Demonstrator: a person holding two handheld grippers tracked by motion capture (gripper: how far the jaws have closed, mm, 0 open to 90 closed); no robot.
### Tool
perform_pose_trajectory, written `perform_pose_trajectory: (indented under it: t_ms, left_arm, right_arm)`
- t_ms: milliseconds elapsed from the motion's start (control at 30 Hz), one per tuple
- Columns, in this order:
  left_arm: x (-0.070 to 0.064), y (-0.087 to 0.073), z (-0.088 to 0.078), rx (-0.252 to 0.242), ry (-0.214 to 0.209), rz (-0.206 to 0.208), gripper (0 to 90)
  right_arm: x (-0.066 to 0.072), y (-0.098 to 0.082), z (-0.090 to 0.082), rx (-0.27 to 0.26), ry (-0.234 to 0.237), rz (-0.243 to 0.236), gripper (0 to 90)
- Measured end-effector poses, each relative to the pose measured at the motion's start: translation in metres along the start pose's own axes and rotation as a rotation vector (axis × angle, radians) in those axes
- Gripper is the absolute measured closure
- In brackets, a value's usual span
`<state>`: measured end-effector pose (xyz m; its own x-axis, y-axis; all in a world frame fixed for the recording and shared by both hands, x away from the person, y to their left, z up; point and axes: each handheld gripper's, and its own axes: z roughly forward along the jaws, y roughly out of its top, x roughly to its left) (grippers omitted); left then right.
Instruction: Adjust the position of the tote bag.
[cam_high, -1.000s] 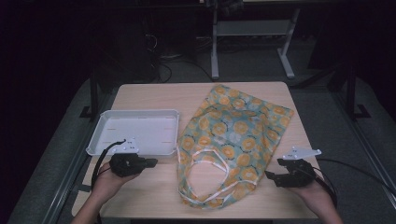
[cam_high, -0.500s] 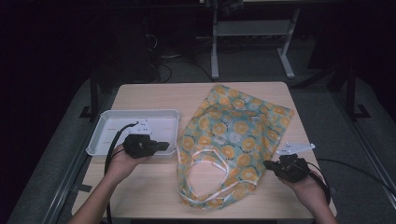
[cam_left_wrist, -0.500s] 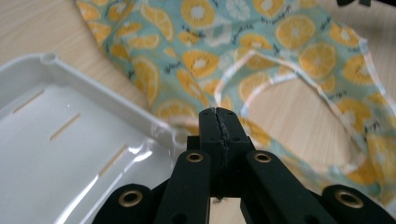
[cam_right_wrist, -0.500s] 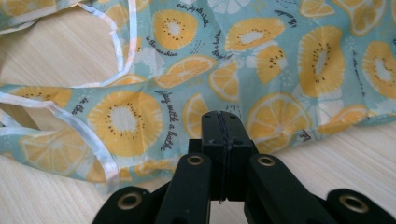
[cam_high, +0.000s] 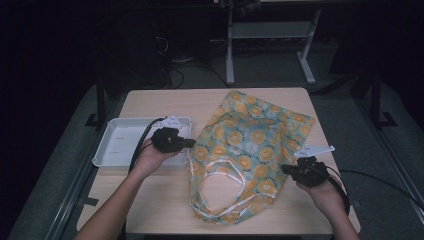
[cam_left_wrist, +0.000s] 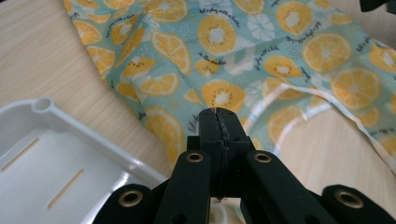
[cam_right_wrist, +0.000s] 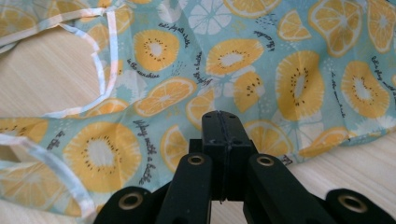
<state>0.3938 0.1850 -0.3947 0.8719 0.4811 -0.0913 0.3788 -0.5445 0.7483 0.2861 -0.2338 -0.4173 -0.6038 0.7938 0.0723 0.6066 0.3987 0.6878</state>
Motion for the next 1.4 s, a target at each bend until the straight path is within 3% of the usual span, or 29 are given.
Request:
perform_pose_trajectory:
  t_ms: [200, 400, 633, 833, 1167, 1400]
  left_arm:
    - [0.005, 0.008, 0.020, 0.028, 0.000, 0.015, 90.0]
    - [0.007, 0.013, 0.044, 0.125, 0.011, 0.027, 90.0]
    - [0.003, 0.013, 0.066, 0.204, 0.030, 0.049, 90.0]
    - [0.003, 0.012, 0.071, 0.251, 0.042, 0.063, 90.0]
    - [0.003, 0.010, 0.071, 0.239, 0.034, 0.053, 90.0]
    - [0.000, 0.009, 0.067, 0.245, 0.028, 0.069, 89.9]
  right_arm:
    - [0.001, 0.004, 0.007, 0.014, 0.004, -0.010, 89.5]
    - [0.002, 0.002, 0.022, 0.058, 0.021, -0.028, 89.5]
    - [0.007, -0.006, 0.036, 0.125, 0.032, -0.043, 89.5]
    - [0.008, -0.010, 0.043, 0.167, 0.032, -0.068, 89.6]
    - [0.009, -0.013, 0.042, 0.185, 0.028, -0.063, 89.8]
    - [0.002, -0.017, 0.035, 0.202, 0.007, -0.059, 89.8]
